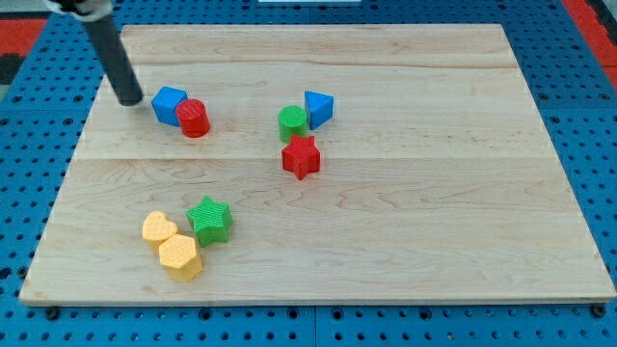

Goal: Push the blue cube to the left side of the blue triangle

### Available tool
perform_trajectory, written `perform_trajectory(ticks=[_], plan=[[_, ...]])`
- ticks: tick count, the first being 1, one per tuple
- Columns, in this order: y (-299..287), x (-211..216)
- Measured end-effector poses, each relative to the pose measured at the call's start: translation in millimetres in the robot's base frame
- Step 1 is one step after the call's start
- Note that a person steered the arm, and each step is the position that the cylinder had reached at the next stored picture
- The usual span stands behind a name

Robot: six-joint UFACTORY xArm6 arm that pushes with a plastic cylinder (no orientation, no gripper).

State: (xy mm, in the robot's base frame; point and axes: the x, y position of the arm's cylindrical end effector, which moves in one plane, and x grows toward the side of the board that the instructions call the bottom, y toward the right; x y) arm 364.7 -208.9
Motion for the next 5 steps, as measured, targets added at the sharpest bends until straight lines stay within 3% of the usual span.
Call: perform_trajectory(ticks=[1,2,4,5], plan=[[106,26],[150,36],[75,52],[130,103]])
